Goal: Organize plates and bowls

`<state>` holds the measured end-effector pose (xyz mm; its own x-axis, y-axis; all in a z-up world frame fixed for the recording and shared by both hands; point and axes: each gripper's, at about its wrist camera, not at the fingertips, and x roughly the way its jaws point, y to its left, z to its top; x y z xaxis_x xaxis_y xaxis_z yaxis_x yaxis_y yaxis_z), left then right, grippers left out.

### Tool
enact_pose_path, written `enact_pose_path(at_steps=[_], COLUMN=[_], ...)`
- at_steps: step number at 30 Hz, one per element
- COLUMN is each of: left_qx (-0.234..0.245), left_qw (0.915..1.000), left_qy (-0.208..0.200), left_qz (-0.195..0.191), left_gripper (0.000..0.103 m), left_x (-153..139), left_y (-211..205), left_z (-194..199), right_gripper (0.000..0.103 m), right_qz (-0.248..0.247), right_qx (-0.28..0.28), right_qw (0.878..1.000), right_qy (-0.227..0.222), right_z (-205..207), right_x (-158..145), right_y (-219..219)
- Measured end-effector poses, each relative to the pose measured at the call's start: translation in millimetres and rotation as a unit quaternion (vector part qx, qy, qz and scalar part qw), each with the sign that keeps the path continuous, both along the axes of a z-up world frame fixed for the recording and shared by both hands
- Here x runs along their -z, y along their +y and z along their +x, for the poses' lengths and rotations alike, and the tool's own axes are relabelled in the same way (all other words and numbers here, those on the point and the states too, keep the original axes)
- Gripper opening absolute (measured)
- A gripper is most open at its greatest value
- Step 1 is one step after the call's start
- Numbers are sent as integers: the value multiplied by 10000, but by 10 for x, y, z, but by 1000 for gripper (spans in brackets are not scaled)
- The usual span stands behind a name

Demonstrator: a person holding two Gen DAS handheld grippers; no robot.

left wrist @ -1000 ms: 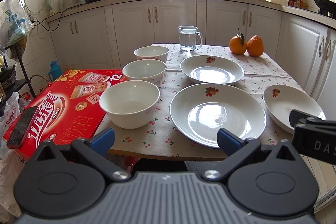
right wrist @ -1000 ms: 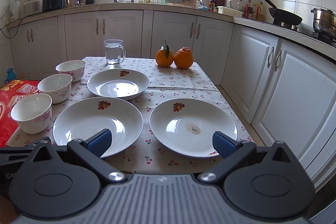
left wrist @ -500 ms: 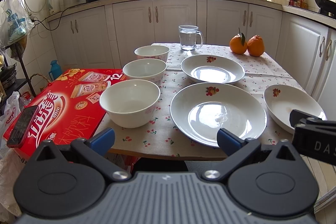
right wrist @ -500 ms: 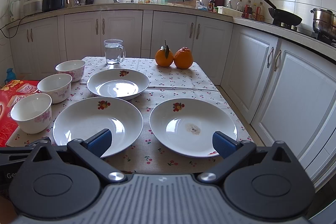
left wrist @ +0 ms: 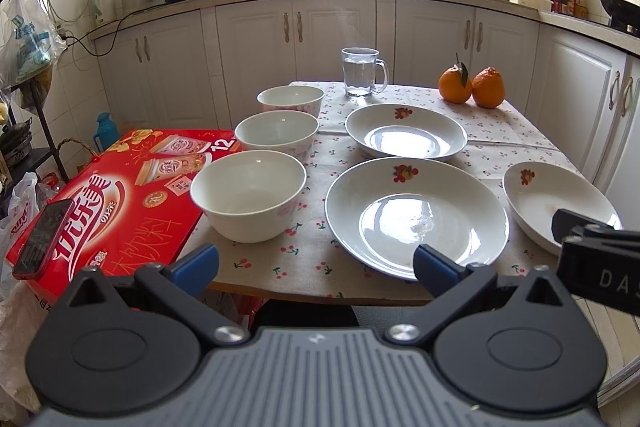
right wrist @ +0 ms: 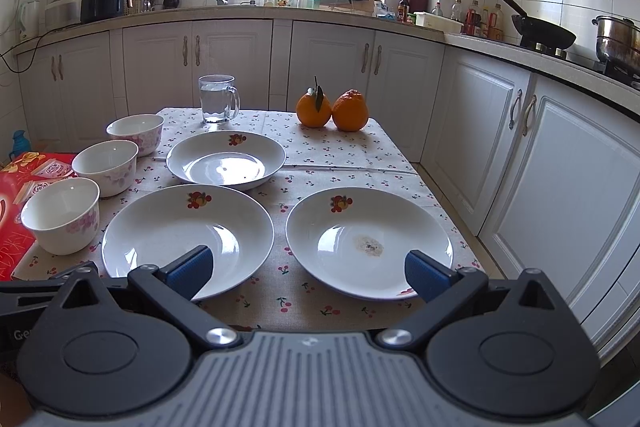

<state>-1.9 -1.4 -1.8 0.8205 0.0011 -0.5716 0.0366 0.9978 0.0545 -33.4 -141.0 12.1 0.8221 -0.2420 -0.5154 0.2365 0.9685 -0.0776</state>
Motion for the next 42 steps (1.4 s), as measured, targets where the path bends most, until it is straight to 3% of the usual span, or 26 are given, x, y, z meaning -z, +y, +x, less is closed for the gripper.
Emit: enact_pose_path(at_steps=[24,30,42], left_qx=[43,264,824], left_qw=[10000,9995,9961], left_qy=[-29,-142,94], left_qz=[-11,83,-286], left_gripper=[102,102,102], left_x=[-35,-100,-106], left_y=[-30,-55,-50], left_z=[54,139,548], right_gripper=[103,103,103], right_qz=[-3,-18,551], right_qx=[20,-44,-349], right_qw=[10000,10000,9967], right_qy=[-18,-71,-480], right_z=[-7,50,269], right_x=[-16,-84,-232], right_y=[-5,-65,-630])
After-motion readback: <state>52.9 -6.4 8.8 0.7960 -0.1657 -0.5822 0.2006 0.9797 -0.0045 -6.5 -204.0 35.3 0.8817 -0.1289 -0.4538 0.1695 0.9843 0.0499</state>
